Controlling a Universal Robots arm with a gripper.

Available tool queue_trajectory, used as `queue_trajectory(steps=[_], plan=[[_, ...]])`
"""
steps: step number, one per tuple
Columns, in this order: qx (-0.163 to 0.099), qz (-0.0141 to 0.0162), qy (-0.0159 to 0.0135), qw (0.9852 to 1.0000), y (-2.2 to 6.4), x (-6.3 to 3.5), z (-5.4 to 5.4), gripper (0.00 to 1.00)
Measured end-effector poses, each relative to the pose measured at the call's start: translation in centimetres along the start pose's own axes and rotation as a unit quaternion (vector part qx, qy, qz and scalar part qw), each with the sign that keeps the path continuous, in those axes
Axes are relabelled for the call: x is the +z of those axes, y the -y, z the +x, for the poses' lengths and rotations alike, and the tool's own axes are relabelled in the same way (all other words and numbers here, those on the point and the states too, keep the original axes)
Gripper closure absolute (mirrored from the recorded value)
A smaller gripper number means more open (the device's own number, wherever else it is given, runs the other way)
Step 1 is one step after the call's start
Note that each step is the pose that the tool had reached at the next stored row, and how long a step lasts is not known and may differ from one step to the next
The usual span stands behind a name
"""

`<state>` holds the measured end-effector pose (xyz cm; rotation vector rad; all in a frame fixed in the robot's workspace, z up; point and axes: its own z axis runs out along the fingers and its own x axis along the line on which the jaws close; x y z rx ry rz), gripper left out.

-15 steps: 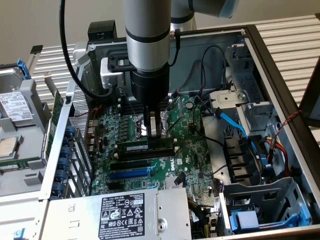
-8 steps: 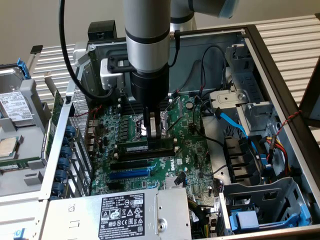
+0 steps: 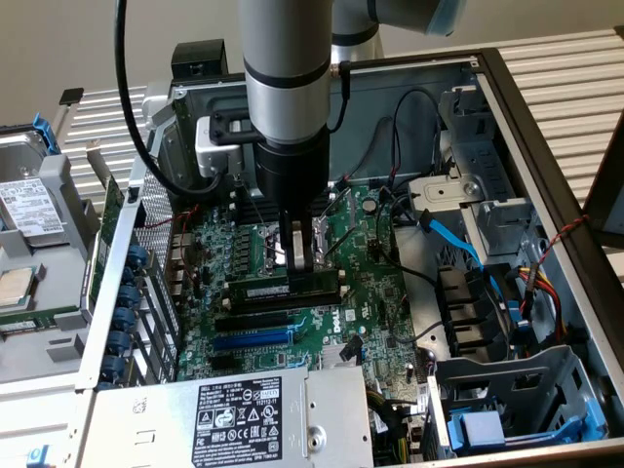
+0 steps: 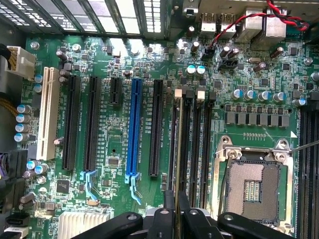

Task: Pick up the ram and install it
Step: 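Insert the ram into the slot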

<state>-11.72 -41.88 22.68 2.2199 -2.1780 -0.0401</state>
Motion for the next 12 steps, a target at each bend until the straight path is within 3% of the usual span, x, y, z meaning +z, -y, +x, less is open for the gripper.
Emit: queue_trajectory(steps=[10, 12], plan=[[0.000, 0.0020, 0.0001, 1.0000, -0.12, 0.24, -0.01, 0.86], [0.000, 0.0023, 0.0000, 1.0000, -0.15, 0.29, -0.01, 0.78]])
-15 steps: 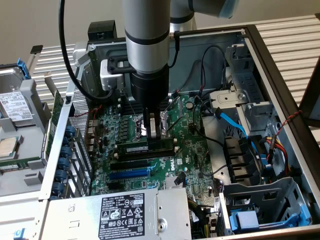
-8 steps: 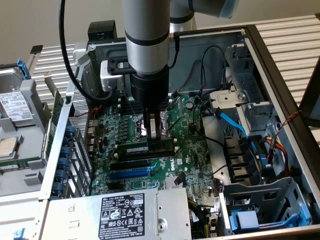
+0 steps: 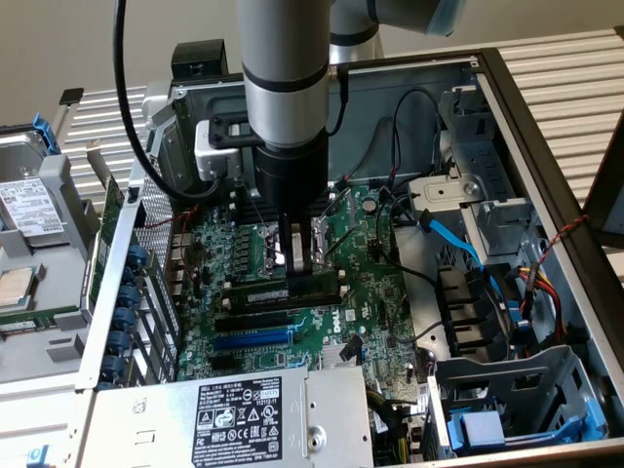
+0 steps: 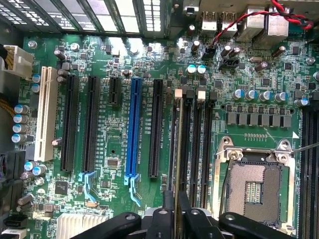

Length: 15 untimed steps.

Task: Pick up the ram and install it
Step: 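Insert the ram into the slot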

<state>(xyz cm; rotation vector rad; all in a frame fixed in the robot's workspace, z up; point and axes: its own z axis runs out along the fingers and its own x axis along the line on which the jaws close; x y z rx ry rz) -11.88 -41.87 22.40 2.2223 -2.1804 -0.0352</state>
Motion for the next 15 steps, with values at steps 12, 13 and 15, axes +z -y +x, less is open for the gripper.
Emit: queue_trajectory(steps=[12, 13, 15], plan=[[0.000, 0.0002, 0.0007, 1.0000, -0.12, -0.95, 0.0, 0.72], [0.000, 0.0002, 0.0012, 1.0000, -0.13, -1.09, 0.0, 0.72], [0.000, 0.0002, 0.0022, 1.0000, -0.13, -1.25, 0.0, 0.72]])
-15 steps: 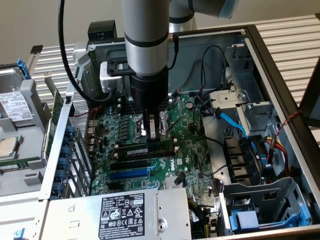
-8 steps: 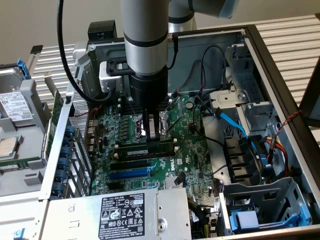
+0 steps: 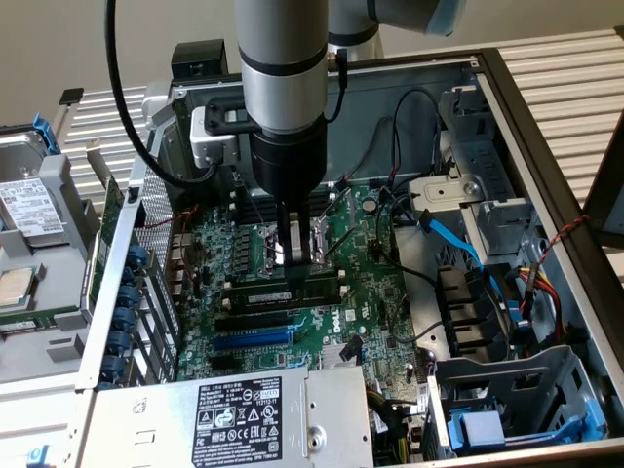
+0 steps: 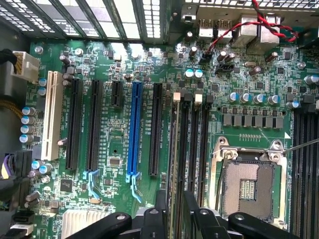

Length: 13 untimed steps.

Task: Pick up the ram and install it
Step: 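Insert the ram into the slot, then press down the ram until it locks into place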

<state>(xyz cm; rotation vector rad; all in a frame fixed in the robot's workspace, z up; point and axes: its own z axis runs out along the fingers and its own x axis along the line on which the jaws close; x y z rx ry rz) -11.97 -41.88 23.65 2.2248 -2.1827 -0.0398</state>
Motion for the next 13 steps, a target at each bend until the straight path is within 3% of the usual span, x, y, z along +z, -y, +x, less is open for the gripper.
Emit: queue_trajectory(steps=[7, 13], plan=[[0.000, 0.0001, 0.0031, 1.0000, -0.08, -0.26, 0.00, 0.72], [0.000, 0.0001, 0.0041, 1.0000, -0.13, -0.36, 0.00, 0.72]])
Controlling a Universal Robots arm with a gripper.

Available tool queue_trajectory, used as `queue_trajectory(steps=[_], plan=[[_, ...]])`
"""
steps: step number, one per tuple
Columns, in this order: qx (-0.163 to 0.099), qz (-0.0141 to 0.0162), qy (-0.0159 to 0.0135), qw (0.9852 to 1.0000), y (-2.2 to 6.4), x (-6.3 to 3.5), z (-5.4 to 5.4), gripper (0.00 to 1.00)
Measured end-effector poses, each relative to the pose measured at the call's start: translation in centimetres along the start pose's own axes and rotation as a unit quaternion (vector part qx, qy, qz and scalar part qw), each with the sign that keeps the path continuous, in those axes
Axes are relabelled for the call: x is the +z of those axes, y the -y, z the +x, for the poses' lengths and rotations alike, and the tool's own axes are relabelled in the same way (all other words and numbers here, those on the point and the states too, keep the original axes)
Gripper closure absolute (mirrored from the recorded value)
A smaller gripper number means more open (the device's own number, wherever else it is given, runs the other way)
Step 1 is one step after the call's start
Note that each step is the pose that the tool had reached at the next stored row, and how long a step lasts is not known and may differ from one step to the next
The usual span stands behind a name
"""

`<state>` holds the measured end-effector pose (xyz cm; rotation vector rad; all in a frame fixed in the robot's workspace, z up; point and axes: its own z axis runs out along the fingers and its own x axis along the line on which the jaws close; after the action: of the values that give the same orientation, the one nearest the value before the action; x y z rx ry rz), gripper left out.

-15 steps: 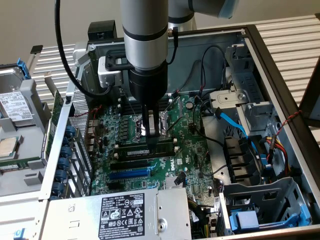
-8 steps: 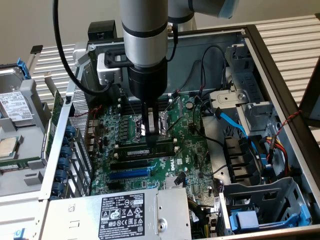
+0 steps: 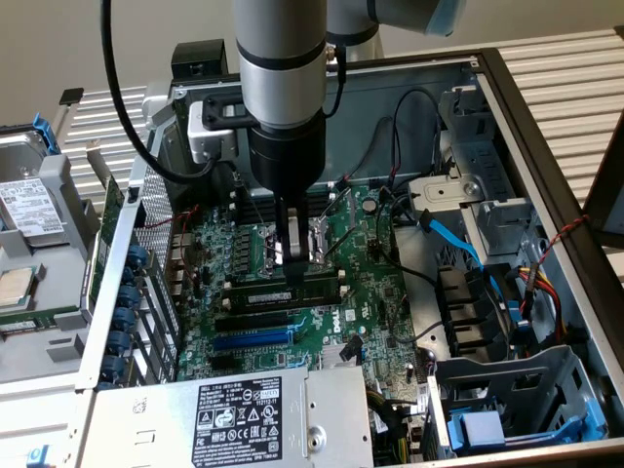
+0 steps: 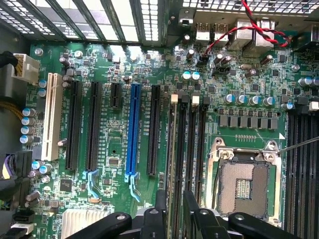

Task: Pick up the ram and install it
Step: 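Press down the ram until it locks into place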

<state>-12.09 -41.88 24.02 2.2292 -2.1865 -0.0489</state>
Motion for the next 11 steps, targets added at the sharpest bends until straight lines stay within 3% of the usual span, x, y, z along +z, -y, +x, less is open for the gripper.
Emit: queue_trajectory(steps=[11], plan=[[0.000, 0.0000, 0.0004, 1.0000, -0.23, -0.09, -0.01, 0.72]])
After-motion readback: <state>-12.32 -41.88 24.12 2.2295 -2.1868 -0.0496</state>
